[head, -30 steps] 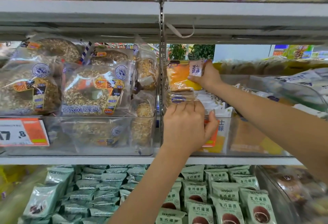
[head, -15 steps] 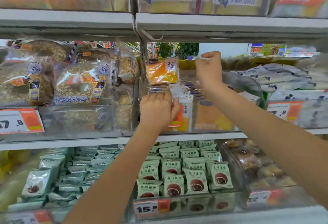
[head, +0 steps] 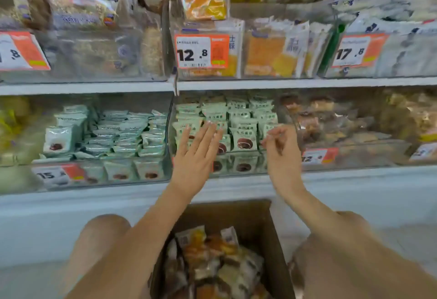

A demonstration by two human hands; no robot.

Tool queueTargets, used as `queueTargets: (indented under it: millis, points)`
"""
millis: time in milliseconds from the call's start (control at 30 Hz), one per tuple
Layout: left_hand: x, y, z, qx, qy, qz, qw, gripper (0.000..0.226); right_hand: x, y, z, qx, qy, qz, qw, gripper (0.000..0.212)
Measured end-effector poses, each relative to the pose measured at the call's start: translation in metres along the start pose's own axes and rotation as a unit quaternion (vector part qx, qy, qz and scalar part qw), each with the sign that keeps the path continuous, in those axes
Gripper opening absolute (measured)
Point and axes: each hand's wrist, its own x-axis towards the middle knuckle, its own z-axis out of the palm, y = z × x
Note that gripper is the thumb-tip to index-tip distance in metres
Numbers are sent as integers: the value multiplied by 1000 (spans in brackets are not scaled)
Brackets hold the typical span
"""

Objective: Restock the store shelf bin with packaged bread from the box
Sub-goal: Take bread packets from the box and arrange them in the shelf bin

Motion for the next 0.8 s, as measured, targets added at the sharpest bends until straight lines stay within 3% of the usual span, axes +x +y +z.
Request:
queueTargets:
  millis: [200, 333, 400, 500, 567, 667, 733, 800]
  points:
    - [-118, 52, -4, -62, -161, -24, 985, 48, -102, 91, 4, -101, -155, 129, 974, 21]
    - [-192, 65, -13, -118, -280, -60, 951, 49, -143, 138, 7, -211, -306, 250, 894, 9]
    - [-228, 69, -21, -161, -377, -113, 905, 59, -156, 158, 7, -243, -369, 308, 843, 12]
    - [-267, 73, -31, -215, -527, -248, 784, 47, -178, 188, 4, -314, -466, 341, 754, 21]
    - [-280, 77, -30, -231, -584, -290, 722, 48, -198, 204, 3, -336, -530, 347, 697, 41]
    - [-292, 83, -27, -248, -595, -313, 698, 41, -218, 213, 6, -328, -535, 403, 666, 70]
    - [-301, 85, -24, -256, -594, -324, 690, 37, -227, 219, 9, -297, -519, 437, 672, 63]
    - [-308, 87, -24, -259, -598, -334, 681, 33, -235, 224, 15, -232, -442, 551, 669, 58]
